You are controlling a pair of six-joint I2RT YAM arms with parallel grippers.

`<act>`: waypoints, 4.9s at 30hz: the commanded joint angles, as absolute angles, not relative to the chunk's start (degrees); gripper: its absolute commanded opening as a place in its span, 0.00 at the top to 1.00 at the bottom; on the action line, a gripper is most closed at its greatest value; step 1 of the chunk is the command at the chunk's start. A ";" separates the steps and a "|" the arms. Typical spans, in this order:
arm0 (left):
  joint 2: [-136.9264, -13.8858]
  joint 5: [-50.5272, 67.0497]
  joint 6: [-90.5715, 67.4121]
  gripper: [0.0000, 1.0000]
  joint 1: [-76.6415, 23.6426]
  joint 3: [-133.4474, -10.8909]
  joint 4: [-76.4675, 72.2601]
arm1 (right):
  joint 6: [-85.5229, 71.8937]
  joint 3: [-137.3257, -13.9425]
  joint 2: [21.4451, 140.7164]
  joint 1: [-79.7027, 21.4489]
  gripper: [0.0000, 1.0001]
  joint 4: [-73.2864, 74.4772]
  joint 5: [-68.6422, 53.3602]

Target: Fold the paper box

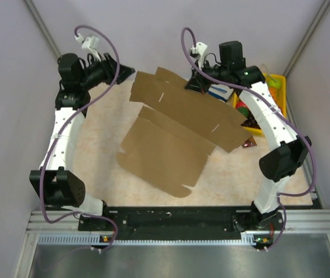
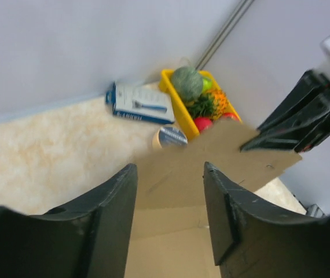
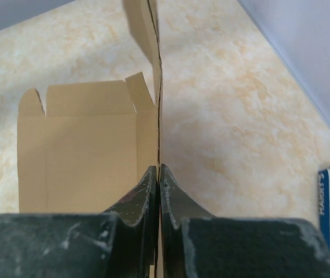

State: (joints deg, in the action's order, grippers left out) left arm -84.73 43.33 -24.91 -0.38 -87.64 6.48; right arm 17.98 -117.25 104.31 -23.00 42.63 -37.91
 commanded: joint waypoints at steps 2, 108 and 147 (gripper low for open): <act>-92.79 49.83 -28.83 0.48 -0.79 -98.78 1.50 | 23.73 -117.95 101.16 -22.67 1.00 40.43 -50.09; -77.68 42.30 -41.47 0.45 13.36 -59.98 -11.12 | 24.35 -106.96 96.94 -15.12 1.00 39.29 -63.72; -76.12 42.30 -27.16 0.48 -5.36 -47.03 -15.21 | 21.53 -110.57 98.00 -14.33 1.00 37.71 -67.67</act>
State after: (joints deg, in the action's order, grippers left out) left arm -79.48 49.12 -34.41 -4.29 -45.95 -23.29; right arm 22.33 -107.04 99.09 -13.76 42.89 -62.87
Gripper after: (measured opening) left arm 0.390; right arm 0.008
